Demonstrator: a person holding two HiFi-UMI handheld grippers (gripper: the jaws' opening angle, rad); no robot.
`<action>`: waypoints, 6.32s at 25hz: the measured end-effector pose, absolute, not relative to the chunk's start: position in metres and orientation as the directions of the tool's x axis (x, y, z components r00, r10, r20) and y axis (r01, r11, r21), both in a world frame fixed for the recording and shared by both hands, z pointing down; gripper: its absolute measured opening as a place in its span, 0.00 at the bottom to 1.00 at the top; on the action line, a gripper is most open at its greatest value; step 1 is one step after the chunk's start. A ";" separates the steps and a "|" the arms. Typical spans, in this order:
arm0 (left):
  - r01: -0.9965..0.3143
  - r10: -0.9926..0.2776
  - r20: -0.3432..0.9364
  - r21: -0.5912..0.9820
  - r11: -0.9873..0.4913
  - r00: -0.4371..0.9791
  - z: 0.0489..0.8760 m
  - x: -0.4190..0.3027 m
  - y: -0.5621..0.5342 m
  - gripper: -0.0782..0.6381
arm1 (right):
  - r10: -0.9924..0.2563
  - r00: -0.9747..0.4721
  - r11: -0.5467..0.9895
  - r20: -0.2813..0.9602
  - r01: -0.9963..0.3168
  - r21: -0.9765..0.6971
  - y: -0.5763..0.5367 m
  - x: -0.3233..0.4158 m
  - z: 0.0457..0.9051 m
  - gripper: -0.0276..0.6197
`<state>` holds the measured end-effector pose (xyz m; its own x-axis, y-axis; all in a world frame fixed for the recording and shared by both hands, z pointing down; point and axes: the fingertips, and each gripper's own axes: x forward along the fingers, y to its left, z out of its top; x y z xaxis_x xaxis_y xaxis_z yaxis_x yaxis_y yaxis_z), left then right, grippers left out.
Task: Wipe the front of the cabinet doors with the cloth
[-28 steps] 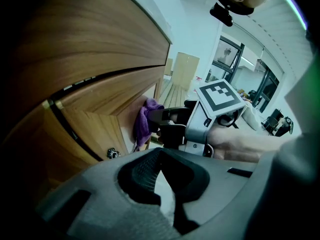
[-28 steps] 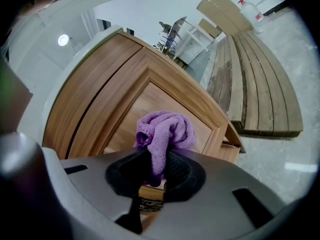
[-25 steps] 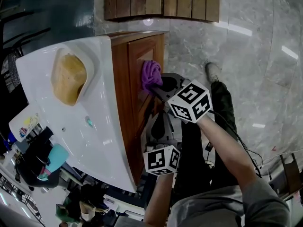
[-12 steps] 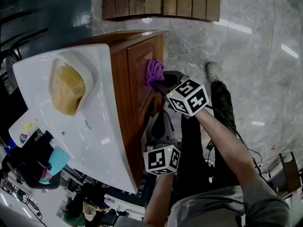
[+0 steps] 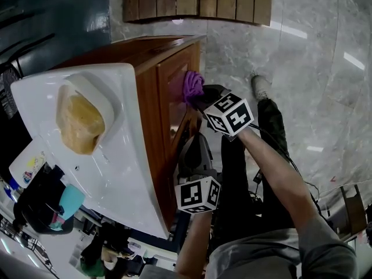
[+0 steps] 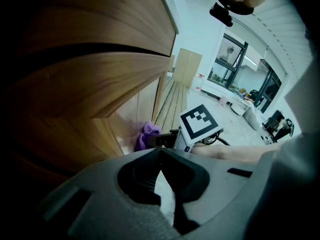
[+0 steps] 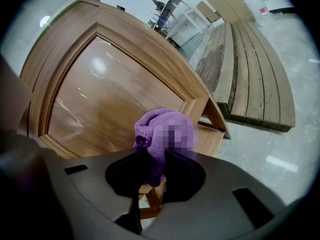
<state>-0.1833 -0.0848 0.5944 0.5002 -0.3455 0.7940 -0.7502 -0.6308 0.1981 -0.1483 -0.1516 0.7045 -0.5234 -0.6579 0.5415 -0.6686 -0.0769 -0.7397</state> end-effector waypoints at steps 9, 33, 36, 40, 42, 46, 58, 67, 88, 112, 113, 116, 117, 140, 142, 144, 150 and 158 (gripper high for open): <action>-0.744 -0.328 0.802 0.203 -0.636 0.499 0.600 -0.175 -0.087 0.12 | -0.632 -0.530 -0.064 0.566 -0.691 -0.720 -0.151 -0.147 0.713 0.14; -0.759 -0.342 0.806 0.191 -0.623 0.484 0.600 -0.178 -0.088 0.12 | -0.497 -0.496 -0.087 0.712 -0.788 -0.610 -0.140 -0.139 0.774 0.14; -0.763 -0.353 0.802 0.185 -0.619 0.481 0.598 -0.181 -0.089 0.12 | -0.498 -0.490 -0.121 0.716 -0.778 -0.617 -0.132 -0.137 0.777 0.14; -0.771 -0.366 0.798 0.181 -0.610 0.478 0.595 -0.187 -0.087 0.12 | -0.520 -0.486 -0.151 0.703 -0.757 -0.635 -0.120 -0.139 0.771 0.14; -0.778 -0.371 0.795 0.191 -0.598 0.480 0.593 -0.189 -0.085 0.12 | -0.538 -0.481 -0.169 0.692 -0.743 -0.648 -0.114 -0.139 0.766 0.14; -0.787 -0.378 0.790 0.201 -0.583 0.482 0.590 -0.192 -0.077 0.12 | -0.605 -0.476 -0.191 0.638 -0.691 -0.697 -0.107 -0.138 0.747 0.14; -0.801 -0.420 0.768 0.194 -0.567 0.483 0.570 -0.206 -0.052 0.12 | -0.762 -0.486 -0.035 0.427 -0.629 -0.777 -0.091 -0.139 0.650 0.14; -0.822 -0.468 0.749 0.176 -0.541 0.469 0.550 -0.222 -0.046 0.12 | -0.799 -0.538 0.126 0.268 -0.585 -0.801 -0.089 -0.162 0.582 0.14; -0.846 -0.475 0.760 0.180 -0.502 0.443 0.556 -0.249 -0.029 0.12 | -0.775 -0.604 0.249 0.186 -0.562 -0.789 -0.112 -0.214 0.536 0.14; -0.838 -0.443 0.776 0.193 -0.511 0.449 0.570 -0.239 -0.038 0.12 | -0.715 -0.573 0.170 0.401 -0.699 -0.695 -0.122 -0.208 0.600 0.14; -0.838 -0.443 0.776 0.193 -0.511 0.449 0.571 -0.239 -0.039 0.12 | -0.709 -0.571 0.165 0.413 -0.704 -0.691 -0.122 -0.207 0.605 0.14; -0.839 -0.442 0.777 0.192 -0.510 0.447 0.572 -0.239 -0.041 0.12 | -0.692 -0.572 0.148 0.440 -0.709 -0.690 -0.121 -0.207 0.621 0.14; -0.839 -0.442 0.778 0.193 -0.509 0.447 0.573 -0.239 -0.042 0.12 | -0.687 -0.572 0.144 0.448 -0.712 -0.688 -0.121 -0.207 0.625 0.14; -0.833 -0.381 0.808 0.225 -0.505 0.450 0.604 -0.233 -0.044 0.12 | -0.550 -0.559 0.112 0.621 -0.786 -0.608 -0.119 -0.207 0.712 0.14; -0.834 -0.373 0.814 0.225 -0.504 0.445 0.609 -0.232 -0.045 0.12 | -0.540 -0.557 0.110 0.631 -0.790 -0.604 -0.118 -0.206 0.716 0.14; -0.838 -0.364 0.823 0.222 -0.499 0.435 0.613 -0.233 -0.047 0.12 | -0.523 -0.559 0.108 0.643 -0.792 -0.601 -0.116 -0.207 0.719 0.14; -0.845 -0.341 0.846 0.211 -0.491 0.410 0.622 -0.232 -0.051 0.12 | -0.501 -0.544 0.080 0.673 -0.804 -0.590 -0.113 -0.206 0.735 0.14; -0.842 -0.316 0.861 0.206 -0.499 0.398 0.628 -0.238 -0.050 0.12 | -0.472 -0.528 0.036 0.706 -0.811 -0.583 -0.109 -0.207 0.757 0.14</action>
